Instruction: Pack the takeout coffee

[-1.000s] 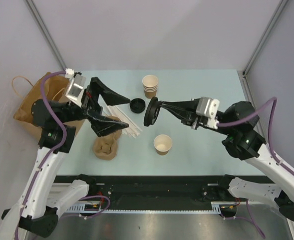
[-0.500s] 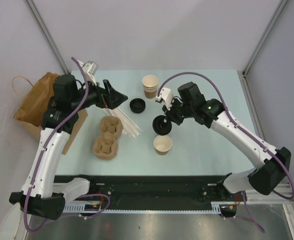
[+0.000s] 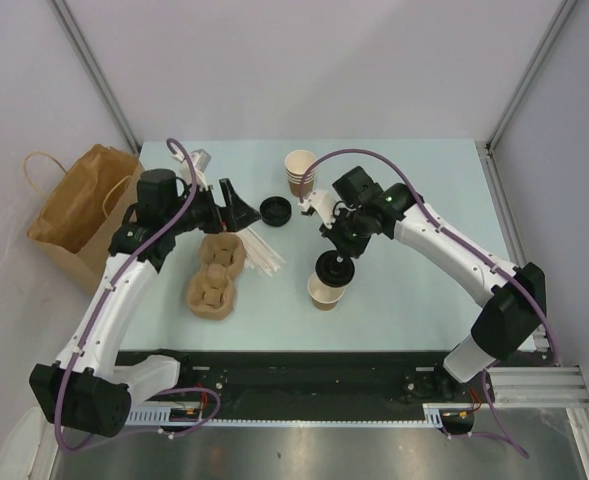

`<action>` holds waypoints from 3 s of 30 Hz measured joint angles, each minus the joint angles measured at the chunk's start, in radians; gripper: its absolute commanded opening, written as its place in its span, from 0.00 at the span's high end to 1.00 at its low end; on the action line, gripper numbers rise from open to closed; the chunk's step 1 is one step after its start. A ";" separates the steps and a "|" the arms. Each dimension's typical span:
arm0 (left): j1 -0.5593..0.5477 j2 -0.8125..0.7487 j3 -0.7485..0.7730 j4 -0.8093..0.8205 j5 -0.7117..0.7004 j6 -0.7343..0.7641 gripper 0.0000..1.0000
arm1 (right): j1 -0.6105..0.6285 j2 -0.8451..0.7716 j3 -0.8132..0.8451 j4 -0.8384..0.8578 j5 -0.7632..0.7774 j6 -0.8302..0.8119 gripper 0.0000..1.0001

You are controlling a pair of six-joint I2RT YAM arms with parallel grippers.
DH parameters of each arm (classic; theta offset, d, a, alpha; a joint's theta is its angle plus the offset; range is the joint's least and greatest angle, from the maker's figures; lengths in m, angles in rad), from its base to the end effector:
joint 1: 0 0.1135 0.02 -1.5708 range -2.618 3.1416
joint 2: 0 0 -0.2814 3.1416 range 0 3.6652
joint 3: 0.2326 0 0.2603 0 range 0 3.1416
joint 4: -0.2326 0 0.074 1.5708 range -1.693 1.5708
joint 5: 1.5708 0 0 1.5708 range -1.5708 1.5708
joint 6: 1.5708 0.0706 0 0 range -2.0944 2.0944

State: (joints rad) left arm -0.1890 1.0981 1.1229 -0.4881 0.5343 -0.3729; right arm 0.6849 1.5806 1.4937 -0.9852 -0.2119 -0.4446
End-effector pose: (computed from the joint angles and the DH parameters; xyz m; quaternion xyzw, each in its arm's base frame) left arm 0.2527 -0.0849 0.3701 0.0629 0.8297 -0.3564 0.4251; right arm 0.2607 0.2321 0.3071 -0.5378 0.8000 0.1312 0.2313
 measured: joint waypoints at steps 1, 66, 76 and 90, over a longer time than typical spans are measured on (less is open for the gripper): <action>-0.001 0.000 -0.019 0.008 -0.001 -0.013 0.01 | 0.005 0.003 0.005 -0.001 0.007 0.010 1.00; -0.005 -0.005 -0.063 0.083 -0.053 -0.056 0.00 | 0.123 0.099 -0.045 0.057 0.130 0.163 0.87; -0.005 -0.005 -0.063 0.083 -0.053 -0.056 0.01 | 0.124 0.104 -0.058 0.057 0.137 0.163 0.70; -0.005 -0.003 -0.063 0.084 -0.051 -0.056 0.00 | 0.130 0.100 -0.054 0.058 0.137 0.157 0.50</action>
State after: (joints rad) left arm -0.1940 1.0950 1.0595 -0.4046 0.4835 -0.4286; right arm 0.8154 1.6802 1.4399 -0.9276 -0.0750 -0.2878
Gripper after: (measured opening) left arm 0.995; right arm 0.435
